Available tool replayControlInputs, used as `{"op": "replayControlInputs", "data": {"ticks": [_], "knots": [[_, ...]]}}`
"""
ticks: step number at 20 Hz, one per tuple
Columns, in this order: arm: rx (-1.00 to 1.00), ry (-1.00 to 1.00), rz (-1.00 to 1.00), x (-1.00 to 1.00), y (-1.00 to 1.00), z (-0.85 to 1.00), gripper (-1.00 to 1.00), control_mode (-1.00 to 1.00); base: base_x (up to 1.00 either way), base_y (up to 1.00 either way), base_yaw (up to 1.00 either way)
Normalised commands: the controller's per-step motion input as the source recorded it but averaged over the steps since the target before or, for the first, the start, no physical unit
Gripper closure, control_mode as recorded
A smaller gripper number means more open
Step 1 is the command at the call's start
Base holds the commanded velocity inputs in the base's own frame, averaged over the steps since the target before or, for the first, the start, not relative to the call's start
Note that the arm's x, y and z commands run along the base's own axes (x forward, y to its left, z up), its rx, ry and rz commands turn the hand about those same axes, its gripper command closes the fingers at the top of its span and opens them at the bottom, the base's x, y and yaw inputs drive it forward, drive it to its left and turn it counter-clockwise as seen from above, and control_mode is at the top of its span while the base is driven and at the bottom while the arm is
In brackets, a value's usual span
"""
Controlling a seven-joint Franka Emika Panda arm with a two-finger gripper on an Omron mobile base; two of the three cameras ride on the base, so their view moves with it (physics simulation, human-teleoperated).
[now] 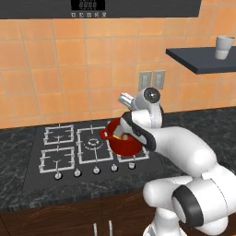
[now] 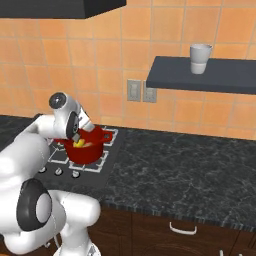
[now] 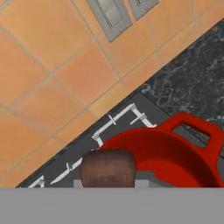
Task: Put the lemon and sweet potato in the pot. Retrieve the spatula and lightly stir the vegetables in the pot.
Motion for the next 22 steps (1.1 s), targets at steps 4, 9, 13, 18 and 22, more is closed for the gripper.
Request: {"op": "replayControlInputs", "data": {"ticks": [4, 9, 13, 18, 22], "knots": [[-0.09, -0.14, -0.05, 0.04, 0.0, -0.5, 1.0, -1.0, 0.0, 0.0, 0.0], [-0.13, -0.23, -0.05, 0.13, 0.0, -0.65, 1.0, -1.0, 0.0, 0.0, 0.0], [-0.15, -0.16, -0.06, 0.02, -0.06, -0.56, 1.0, -1.0, 0.0, 0.0, 0.0], [-0.16, -0.18, -0.11, -0.05, -0.17, -0.03, 1.0, -1.0, 0.0, 0.0, 0.0], [-0.16, -0.27, -0.11, 0.1, 0.0, 0.0, 1.0, -1.0, 0.0, 0.0, 0.0]]}}
